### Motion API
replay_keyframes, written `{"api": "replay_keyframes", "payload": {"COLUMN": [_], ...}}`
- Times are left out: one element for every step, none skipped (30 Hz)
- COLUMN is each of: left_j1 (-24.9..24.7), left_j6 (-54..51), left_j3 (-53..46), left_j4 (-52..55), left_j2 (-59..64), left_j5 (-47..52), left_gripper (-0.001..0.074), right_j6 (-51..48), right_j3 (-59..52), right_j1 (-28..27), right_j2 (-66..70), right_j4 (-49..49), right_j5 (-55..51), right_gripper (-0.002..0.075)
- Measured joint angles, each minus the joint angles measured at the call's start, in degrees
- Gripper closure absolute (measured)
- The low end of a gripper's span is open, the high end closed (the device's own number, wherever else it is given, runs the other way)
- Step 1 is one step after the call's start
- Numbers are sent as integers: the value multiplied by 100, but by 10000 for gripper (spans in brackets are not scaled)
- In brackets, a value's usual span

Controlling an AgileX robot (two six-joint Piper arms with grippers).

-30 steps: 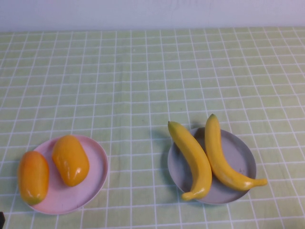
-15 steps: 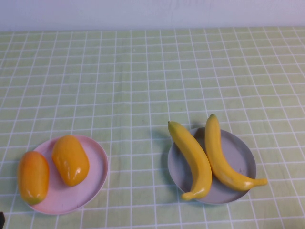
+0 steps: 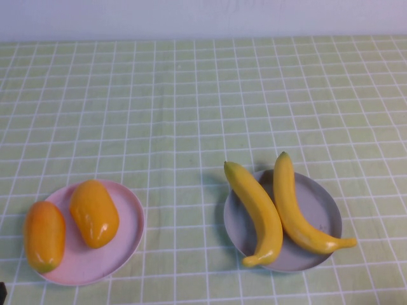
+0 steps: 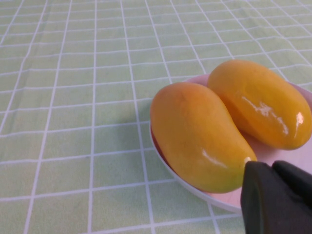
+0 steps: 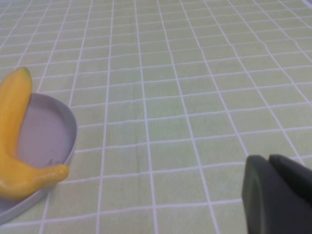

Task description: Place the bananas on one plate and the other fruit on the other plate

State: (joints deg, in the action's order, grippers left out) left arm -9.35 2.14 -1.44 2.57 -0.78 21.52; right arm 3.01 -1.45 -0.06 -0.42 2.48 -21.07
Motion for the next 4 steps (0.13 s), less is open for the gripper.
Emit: {"api": "replay_keyframes", "payload": {"left_j1": [0,0,0,0], "left_j6": [0,0,0,0], "left_j3": [0,0,0,0], "left_j4": [0,0,0,0], "left_j2": [0,0,0,0], "left_j5": [0,0,0,0], "left_gripper": [738,738,738,738], "right_j6": [0,0,0,0], "right_j3": [0,0,0,0], "right_j1": [0,0,0,0], "right_j2": [0,0,0,0], "right_j4": [0,0,0,0], "right_j5": [0,0,0,0], "right_gripper": [741,741,741,741]}}
